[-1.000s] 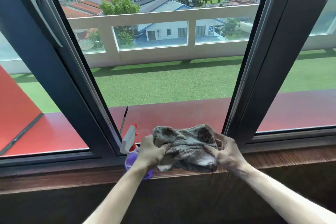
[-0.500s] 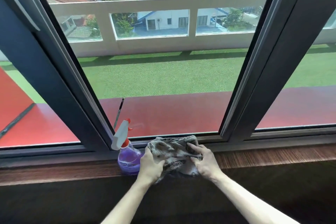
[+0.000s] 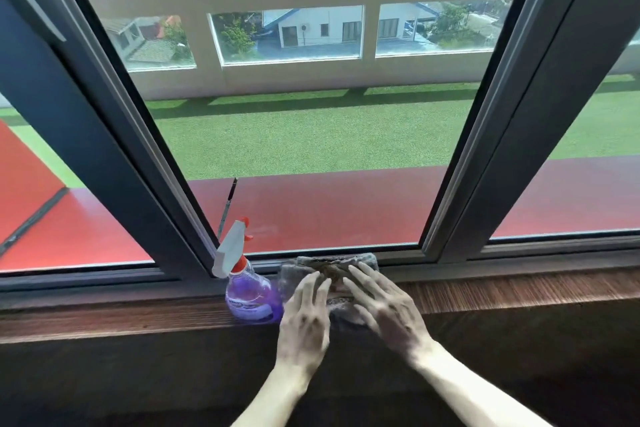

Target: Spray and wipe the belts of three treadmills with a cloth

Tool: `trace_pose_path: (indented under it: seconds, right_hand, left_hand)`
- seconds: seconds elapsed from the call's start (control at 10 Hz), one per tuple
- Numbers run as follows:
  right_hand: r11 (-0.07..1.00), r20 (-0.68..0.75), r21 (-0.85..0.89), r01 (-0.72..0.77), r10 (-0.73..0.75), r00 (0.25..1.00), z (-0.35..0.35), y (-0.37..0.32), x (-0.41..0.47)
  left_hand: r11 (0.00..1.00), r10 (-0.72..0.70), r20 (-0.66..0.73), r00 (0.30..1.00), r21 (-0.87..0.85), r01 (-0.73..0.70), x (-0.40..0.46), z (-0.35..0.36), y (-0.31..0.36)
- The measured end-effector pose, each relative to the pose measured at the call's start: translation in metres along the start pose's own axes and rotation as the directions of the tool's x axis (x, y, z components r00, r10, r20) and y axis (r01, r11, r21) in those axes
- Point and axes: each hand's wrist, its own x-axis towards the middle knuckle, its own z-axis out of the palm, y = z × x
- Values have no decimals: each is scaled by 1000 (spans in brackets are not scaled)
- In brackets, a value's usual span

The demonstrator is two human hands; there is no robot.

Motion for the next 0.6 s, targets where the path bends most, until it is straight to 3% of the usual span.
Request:
trace_pose_path:
  seconds: [0.1, 0.2, 0.4, 0.5, 0.6]
  right_hand:
    - [997, 85, -52, 55, -50, 995, 15, 1, -1]
    - [999, 163, -28, -17, 21, 986, 19, 6, -2]
    - [998, 349, -29, -52, 59, 935, 13, 6, 6]
    - [997, 312, -79, -24, 48, 949, 11, 6, 8]
    - [999, 162, -38, -24, 30, 986, 2, -2, -6]
  left_hand:
    - [993, -72, 152, 986, 105, 57, -1, 12, -7]
    - [982, -121, 264, 957, 176, 75, -1, 16, -16]
    - [984, -150, 332, 931, 140, 109, 5, 9, -14]
    - [989, -149, 362, 920, 36, 146, 7, 2, -15]
    - [981, -47, 325, 944, -161, 104, -2, -9, -17]
